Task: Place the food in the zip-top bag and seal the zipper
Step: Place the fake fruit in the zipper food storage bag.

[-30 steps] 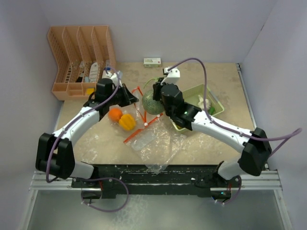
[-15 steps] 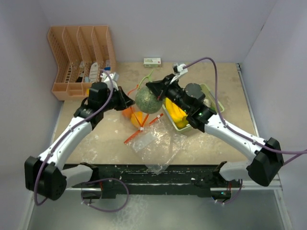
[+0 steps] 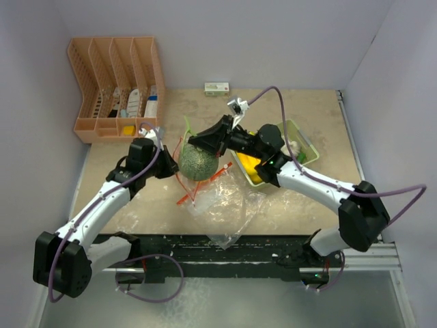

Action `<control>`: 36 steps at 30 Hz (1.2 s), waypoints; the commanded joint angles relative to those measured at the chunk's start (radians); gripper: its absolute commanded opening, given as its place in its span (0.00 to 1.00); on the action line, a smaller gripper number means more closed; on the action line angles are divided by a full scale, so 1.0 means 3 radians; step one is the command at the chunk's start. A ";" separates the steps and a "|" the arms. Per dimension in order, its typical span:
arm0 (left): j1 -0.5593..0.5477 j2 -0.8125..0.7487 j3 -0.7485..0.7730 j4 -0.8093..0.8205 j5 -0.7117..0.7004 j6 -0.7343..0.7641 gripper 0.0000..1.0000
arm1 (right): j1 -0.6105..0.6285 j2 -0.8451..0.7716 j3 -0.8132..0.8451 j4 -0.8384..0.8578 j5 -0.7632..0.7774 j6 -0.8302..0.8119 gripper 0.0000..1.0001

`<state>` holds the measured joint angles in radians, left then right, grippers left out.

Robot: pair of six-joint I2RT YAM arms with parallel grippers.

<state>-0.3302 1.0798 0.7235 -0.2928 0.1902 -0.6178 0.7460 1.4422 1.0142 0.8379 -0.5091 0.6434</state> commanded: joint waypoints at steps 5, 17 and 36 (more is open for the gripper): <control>0.0042 -0.0120 0.0082 0.0006 -0.0137 0.0019 0.00 | -0.0025 0.0727 0.0018 0.2020 -0.0930 0.1339 0.00; 0.0050 -0.0281 0.0115 -0.0034 0.0027 -0.0046 0.00 | -0.0027 0.1059 0.0002 0.0898 0.0581 0.0728 0.00; 0.0052 -0.0058 0.0625 -0.0046 0.0153 0.0045 0.00 | 0.0829 0.0955 0.0637 -0.0847 0.3868 -0.0864 0.00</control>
<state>-0.3210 1.0351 0.7757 -0.3325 0.2298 -0.6384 0.9100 1.7550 1.1702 0.5800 0.4389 0.5426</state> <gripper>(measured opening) 0.006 0.036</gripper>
